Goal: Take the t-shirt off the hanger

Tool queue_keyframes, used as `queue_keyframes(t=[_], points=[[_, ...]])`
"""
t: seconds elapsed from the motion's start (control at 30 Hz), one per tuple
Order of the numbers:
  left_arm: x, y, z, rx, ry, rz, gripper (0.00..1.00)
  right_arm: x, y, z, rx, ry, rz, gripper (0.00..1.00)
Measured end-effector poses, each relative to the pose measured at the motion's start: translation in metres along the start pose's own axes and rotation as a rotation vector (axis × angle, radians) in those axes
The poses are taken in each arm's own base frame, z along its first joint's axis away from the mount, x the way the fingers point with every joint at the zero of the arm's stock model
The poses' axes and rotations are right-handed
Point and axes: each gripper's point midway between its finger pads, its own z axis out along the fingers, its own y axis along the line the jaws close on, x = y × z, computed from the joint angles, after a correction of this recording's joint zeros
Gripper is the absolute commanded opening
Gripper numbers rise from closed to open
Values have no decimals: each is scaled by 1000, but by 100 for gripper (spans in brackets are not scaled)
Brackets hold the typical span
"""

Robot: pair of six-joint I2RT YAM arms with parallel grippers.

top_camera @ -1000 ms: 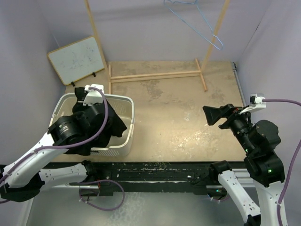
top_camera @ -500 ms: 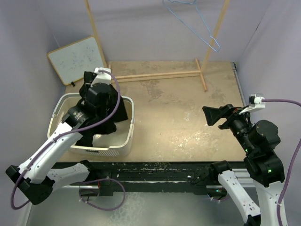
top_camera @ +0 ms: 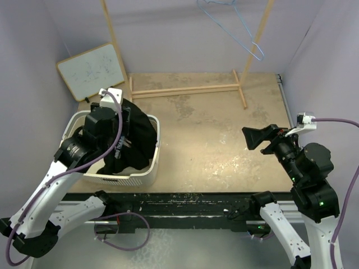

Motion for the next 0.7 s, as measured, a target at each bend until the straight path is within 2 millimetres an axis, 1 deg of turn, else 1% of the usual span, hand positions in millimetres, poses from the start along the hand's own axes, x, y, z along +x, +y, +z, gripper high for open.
queue_keyframes(t=[0.03,0.1,0.2,0.33,0.43,0.53,0.7], points=[[1,-1,-3,11,1,-22,90,0,0,0,-1,0,0,95],[7,-1,-7,22,16,-48,96,2,-1,2,-1,5,1,95],[18,-2,-9,24,44,-73,100,7,-2,4,-3,19,1,96],[33,-4,-8,25,76,-90,99,12,-1,7,-10,40,-1,98],[46,-5,-14,58,59,-120,99,16,-3,12,-3,59,-12,99],[54,-6,-26,112,11,-171,99,22,-7,22,15,97,-21,99],[62,-6,-40,175,-61,-240,99,44,-21,44,73,210,-25,99]])
